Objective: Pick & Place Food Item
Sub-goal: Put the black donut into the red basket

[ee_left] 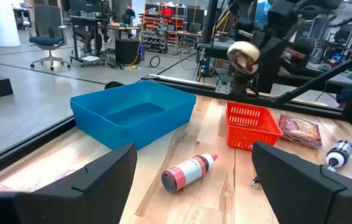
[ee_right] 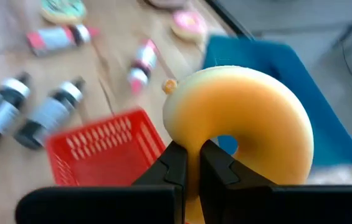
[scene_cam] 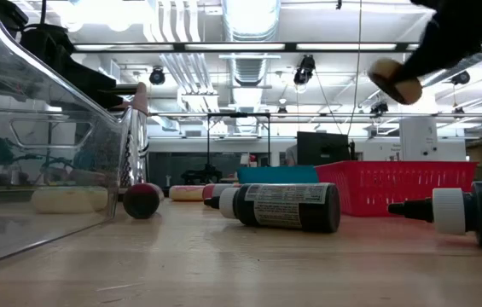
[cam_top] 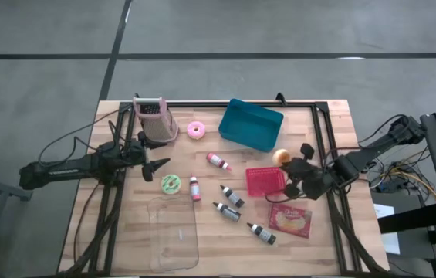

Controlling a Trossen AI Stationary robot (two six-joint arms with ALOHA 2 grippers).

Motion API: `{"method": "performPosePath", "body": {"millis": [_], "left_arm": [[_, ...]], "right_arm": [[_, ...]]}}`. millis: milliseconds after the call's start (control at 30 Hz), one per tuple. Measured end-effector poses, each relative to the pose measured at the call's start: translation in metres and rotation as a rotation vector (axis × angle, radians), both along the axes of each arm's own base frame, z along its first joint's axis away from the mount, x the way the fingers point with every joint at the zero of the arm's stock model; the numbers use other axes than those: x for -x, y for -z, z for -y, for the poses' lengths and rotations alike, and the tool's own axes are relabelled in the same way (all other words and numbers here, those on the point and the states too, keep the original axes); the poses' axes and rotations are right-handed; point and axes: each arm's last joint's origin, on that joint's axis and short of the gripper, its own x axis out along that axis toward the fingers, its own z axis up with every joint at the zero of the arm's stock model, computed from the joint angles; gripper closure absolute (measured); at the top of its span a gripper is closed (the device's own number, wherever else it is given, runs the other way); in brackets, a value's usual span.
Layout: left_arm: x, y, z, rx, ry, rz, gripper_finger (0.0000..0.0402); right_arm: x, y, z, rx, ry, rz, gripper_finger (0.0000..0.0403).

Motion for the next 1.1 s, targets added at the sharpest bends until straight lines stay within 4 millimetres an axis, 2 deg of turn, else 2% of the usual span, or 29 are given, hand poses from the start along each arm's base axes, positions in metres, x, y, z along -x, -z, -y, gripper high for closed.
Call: {"method": "performPosePath", "body": {"millis": [300,533,800,1100], "left_arm": [[0.000,0.000,0.000,0.000,0.000,0.000,0.0076],[0.000,0.000,0.000,-0.001,0.000,0.001,0.0076],[0.000,0.000,0.000,-0.008,0.009,0.001,0.0076],[-0.004,-0.012,0.007,-0.031,0.171,0.123,0.0076]], "right_arm": [[-0.025,0.001,-0.014,0.117,-0.184,0.226,0.0391],[-0.029,0.014,-0.016,0.129,-0.379,0.453,0.0391],[-0.025,0.030,-0.010,0.116,-0.372,0.449,0.0390],[-0.022,0.038,-0.008,0.119,-0.374,0.440,0.0390]]}}
